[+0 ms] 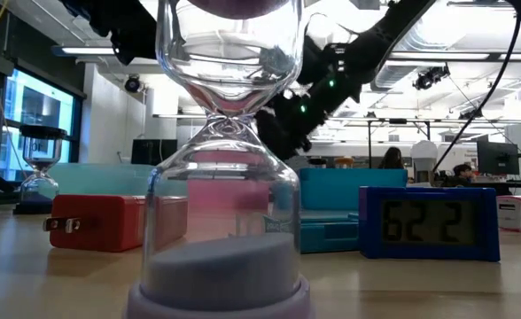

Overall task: Pick & Place Office items
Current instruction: Put the blue hourglass into the blue bin

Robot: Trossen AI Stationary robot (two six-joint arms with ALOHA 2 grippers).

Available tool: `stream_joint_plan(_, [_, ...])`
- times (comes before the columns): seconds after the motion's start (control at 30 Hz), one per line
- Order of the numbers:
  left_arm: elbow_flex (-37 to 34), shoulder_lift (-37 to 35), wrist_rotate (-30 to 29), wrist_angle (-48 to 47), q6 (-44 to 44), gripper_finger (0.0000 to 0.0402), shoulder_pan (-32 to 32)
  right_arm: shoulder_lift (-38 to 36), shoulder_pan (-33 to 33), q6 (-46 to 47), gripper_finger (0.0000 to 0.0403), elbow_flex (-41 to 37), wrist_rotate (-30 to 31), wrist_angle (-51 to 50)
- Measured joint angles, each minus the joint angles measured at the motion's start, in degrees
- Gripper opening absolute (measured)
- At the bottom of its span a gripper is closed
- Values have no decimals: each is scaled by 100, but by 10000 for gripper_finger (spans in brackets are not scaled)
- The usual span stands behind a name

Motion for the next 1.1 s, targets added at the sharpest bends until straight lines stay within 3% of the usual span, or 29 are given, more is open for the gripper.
stream_joint_plan(0.3, [0,-2,153,-4,-64,193,2,-992,224,-61,235,9,-47,-242])
stream_joint_plan(0.53, [127,-119,1538,-92,194,193,-2,-1900,784,-63,236,16,-414,-1056])
stream_joint_plan(0.6, [330,-149,1644,-400,135,193,-29,-2100,1033,-63,236,11,-411,-1251])
stream_joint_plan(0.77, [858,107,879,-1683,19,193,-394,-2400,1759,121,236,11,-419,-1916])
stream_joint_plan(1.1, [1669,800,-426,-3036,-351,193,-1248,-2412,3144,835,236,9,-23,-2399])
